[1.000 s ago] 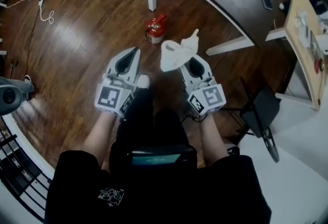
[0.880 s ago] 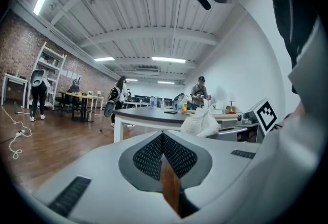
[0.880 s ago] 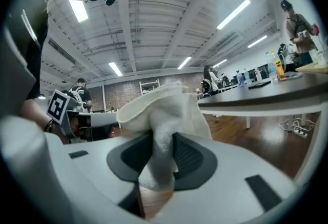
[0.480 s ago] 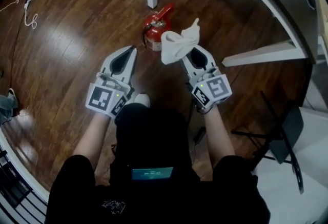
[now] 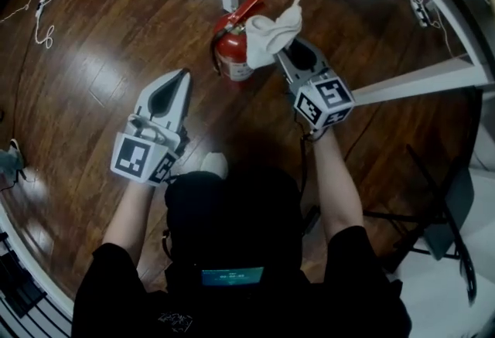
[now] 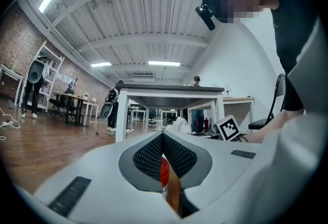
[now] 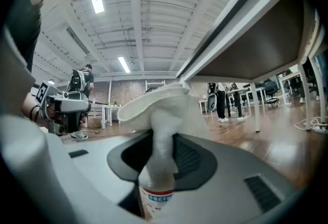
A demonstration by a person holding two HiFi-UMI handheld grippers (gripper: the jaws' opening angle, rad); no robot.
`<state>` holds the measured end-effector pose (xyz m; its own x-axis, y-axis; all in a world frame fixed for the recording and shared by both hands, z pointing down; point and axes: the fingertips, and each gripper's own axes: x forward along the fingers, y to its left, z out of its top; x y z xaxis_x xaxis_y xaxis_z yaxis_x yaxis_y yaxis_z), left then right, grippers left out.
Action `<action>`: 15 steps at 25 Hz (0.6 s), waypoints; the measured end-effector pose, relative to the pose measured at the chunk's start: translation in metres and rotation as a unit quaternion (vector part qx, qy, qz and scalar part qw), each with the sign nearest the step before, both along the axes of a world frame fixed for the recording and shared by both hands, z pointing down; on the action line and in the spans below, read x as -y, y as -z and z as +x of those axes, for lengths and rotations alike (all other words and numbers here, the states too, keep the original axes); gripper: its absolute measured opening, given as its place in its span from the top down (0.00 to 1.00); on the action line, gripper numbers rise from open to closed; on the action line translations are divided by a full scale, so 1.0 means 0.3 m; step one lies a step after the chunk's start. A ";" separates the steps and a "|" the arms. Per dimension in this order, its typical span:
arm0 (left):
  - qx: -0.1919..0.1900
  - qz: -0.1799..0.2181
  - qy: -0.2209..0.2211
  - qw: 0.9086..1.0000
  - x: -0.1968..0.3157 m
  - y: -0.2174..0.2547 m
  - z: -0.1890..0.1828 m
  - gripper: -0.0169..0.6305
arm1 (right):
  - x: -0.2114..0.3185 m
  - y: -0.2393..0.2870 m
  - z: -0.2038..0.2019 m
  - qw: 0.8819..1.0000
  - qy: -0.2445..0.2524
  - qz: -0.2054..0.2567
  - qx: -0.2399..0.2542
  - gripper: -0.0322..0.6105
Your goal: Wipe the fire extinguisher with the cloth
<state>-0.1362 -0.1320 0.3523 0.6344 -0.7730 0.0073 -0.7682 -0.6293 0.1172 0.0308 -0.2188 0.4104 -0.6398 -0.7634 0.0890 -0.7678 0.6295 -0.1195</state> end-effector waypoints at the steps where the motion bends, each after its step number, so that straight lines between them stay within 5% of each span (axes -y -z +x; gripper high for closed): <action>1: 0.001 0.001 0.002 1.000 -0.001 0.000 -0.001 0.97 | 0.026 0.002 0.002 1.000 -0.001 0.003 0.000 0.74; 10: -0.004 0.004 0.007 1.000 -0.015 -0.018 0.055 0.97 | 0.196 0.000 0.006 1.000 -0.009 0.024 -0.001 0.74; 15: -0.019 0.016 0.008 1.000 -0.037 0.011 0.087 0.97 | 0.237 -0.116 -0.049 0.997 0.001 0.022 -0.069 0.75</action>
<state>-0.1100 -0.1208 0.3488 0.6209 -0.7828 -0.0422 -0.7739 -0.6206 0.1266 0.0159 -0.2899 0.4453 -0.6248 -0.7676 0.1427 -0.7740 0.6330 0.0155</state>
